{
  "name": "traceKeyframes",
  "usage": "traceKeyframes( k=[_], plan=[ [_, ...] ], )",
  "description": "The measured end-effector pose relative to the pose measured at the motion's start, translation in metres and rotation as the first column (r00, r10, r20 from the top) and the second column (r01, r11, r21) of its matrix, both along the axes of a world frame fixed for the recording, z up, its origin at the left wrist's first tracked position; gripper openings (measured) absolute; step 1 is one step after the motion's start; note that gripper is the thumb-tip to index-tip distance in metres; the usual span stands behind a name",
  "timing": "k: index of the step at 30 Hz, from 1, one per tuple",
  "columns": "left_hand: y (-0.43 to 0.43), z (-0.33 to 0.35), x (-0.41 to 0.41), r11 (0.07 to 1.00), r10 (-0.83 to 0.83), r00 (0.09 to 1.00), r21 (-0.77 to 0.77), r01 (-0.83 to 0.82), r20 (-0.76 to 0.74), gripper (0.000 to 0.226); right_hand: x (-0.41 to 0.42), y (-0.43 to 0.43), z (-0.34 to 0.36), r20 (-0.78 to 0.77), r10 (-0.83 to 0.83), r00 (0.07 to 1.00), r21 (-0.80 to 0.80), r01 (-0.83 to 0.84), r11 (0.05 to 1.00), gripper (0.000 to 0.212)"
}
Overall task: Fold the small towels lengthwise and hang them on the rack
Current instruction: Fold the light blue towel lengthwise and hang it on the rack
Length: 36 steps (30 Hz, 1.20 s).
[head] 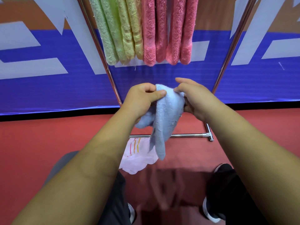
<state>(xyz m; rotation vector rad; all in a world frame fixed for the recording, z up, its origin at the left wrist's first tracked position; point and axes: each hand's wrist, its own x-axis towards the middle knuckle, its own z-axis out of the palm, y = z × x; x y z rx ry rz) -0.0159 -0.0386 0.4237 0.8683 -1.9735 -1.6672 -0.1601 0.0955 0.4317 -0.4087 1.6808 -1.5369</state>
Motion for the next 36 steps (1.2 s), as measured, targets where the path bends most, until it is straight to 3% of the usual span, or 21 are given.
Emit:
traceKeyframes(
  k=[3,6,10,13,16,19,22,24,27,29,34,36],
  plan=[
    [-0.005,0.006,0.002,0.999,0.033,0.999,0.0,-0.033,-0.026,0.038,0.002,-0.003,0.0,0.104,0.012,0.995,-0.135,0.003,0.991,0.046],
    [-0.004,0.008,0.005,0.996,0.083,0.996,0.045,-0.082,-0.027,0.031,0.013,0.0,-0.003,0.005,0.145,0.989,-0.063,-0.144,0.988,0.053],
    [-0.004,0.008,0.005,0.971,0.122,0.992,0.211,-0.116,-0.014,0.062,0.018,-0.002,-0.005,0.022,0.073,0.997,-0.192,-0.067,0.979,0.049],
    [0.0,0.012,0.002,0.943,0.154,0.988,0.301,-0.14,-0.023,0.05,0.021,-0.005,-0.002,0.003,0.043,0.999,-0.241,-0.041,0.97,0.036],
    [0.0,0.013,0.002,0.915,0.131,0.988,0.393,-0.088,-0.084,0.057,0.023,-0.007,0.001,0.004,-0.015,1.0,-0.243,0.015,0.97,0.024],
    [-0.005,0.017,0.005,0.903,0.028,0.99,0.428,0.036,-0.141,0.035,0.017,-0.007,0.003,0.033,-0.1,0.994,-0.253,0.105,0.962,0.023],
    [-0.005,0.02,0.008,0.894,-0.111,0.974,0.407,0.184,-0.198,0.038,0.009,-0.006,0.006,0.045,-0.124,0.991,-0.283,0.131,0.95,0.027],
    [-0.003,0.019,0.007,0.899,-0.11,0.97,0.394,0.19,-0.217,0.041,0.004,-0.005,0.006,-0.011,-0.091,0.996,-0.28,0.084,0.956,0.035],
    [-0.001,0.017,0.002,0.917,-0.022,0.969,0.382,0.117,-0.244,0.041,0.002,-0.006,0.004,-0.179,0.001,0.984,-0.214,-0.039,0.976,0.05],
    [-0.004,0.015,0.0,0.92,0.026,0.966,0.385,0.078,-0.257,0.044,0.005,-0.007,0.002,-0.21,0.036,0.977,-0.187,-0.077,0.979,0.053],
    [-0.004,0.014,0.0,0.937,0.144,0.973,0.342,-0.075,-0.181,0.043,0.01,-0.01,-0.004,-0.234,-0.006,0.972,-0.193,-0.041,0.98,0.04],
    [-0.004,0.012,0.0,0.96,0.21,0.971,0.214,-0.182,-0.115,0.046,0.01,-0.011,-0.005,-0.213,-0.052,0.976,-0.171,0.015,0.985,0.031]
  ],
)
